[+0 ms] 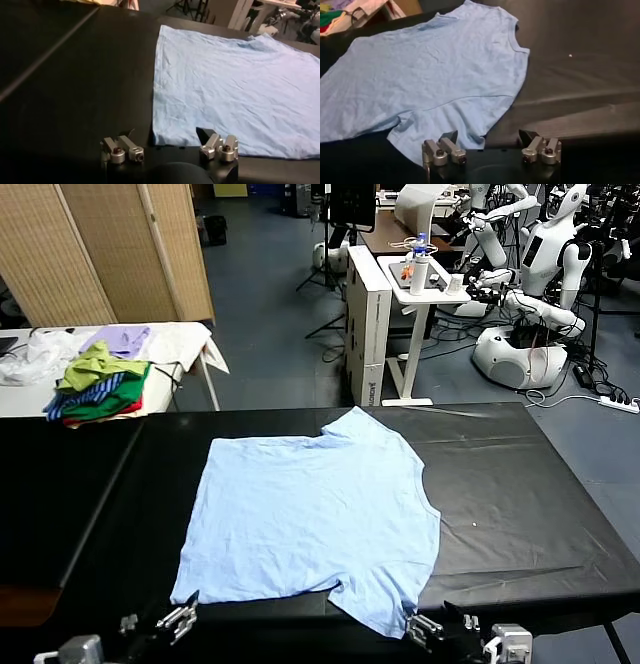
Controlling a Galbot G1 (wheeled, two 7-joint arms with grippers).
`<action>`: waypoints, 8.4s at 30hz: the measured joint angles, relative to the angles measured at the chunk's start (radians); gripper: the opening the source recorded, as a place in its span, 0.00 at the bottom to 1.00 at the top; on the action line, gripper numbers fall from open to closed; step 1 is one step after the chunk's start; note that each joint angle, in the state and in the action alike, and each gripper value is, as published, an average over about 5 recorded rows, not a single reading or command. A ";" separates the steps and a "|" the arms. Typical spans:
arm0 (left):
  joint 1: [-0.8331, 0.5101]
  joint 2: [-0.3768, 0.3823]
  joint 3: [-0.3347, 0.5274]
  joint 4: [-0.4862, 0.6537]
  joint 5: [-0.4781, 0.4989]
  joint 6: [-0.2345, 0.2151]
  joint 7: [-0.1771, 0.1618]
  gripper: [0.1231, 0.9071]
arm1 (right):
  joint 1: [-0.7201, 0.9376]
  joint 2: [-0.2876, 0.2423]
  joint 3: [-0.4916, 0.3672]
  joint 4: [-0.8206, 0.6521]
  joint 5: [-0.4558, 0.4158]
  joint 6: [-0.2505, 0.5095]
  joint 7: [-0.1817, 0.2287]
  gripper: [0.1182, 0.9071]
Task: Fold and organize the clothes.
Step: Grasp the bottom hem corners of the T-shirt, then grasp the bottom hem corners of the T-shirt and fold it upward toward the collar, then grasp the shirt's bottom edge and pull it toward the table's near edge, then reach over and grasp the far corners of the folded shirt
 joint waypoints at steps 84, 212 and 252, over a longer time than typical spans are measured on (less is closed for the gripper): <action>-0.428 0.032 0.150 0.263 0.260 -0.227 0.011 0.03 | 0.574 -0.177 -0.146 -0.412 0.052 0.234 -0.055 0.03; -0.008 0.063 0.032 0.052 0.451 -0.089 0.059 0.72 | 0.118 -0.340 0.239 0.027 0.280 -0.088 -0.048 0.96; -0.957 0.285 0.372 0.577 -0.173 0.095 -0.040 1.00 | 1.299 -0.155 -0.440 -0.895 0.281 -0.088 -0.055 1.00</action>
